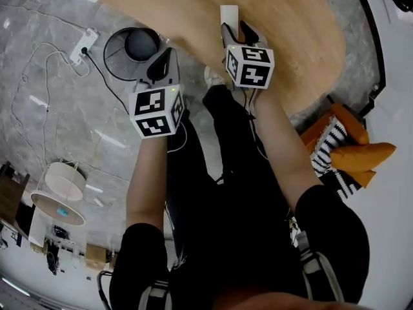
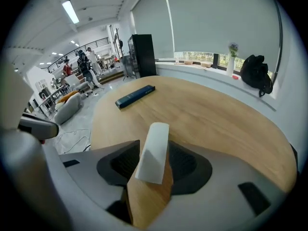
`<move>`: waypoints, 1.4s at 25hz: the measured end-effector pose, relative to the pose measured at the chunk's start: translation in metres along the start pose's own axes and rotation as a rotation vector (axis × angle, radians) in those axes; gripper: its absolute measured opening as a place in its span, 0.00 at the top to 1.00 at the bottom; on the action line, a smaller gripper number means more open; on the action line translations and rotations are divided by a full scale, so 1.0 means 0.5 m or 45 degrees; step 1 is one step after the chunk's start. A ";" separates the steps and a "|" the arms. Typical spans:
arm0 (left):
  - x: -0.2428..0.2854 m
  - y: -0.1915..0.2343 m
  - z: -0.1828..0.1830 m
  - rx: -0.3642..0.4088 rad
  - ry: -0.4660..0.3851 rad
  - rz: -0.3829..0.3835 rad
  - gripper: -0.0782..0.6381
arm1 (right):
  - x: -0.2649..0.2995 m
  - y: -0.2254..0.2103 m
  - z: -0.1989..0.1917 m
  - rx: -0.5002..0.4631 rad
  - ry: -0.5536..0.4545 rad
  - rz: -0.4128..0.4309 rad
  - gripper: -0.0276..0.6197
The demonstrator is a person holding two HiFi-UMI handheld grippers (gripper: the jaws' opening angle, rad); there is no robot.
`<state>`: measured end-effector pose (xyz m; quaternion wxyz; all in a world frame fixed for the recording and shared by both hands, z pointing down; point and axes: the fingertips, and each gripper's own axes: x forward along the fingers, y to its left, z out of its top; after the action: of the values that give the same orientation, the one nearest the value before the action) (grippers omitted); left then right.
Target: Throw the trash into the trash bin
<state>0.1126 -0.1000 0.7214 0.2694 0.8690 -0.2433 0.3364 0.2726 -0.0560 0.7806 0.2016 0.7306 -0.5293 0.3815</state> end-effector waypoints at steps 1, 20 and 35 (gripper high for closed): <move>0.003 0.001 -0.010 -0.003 0.013 -0.013 0.87 | 0.009 -0.003 -0.006 0.004 0.002 -0.008 0.72; -0.016 0.051 -0.014 -0.087 -0.025 -0.004 0.87 | -0.052 0.120 0.067 0.017 -0.084 0.222 0.73; -0.163 0.365 -0.101 -0.311 -0.079 0.233 0.87 | -0.007 0.522 -0.030 -0.128 0.126 0.542 0.73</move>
<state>-0.0740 -0.1826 0.7505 0.3335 0.8139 -0.3689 0.3006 0.0250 -0.1370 0.7586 0.1783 0.5717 -0.6794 0.4241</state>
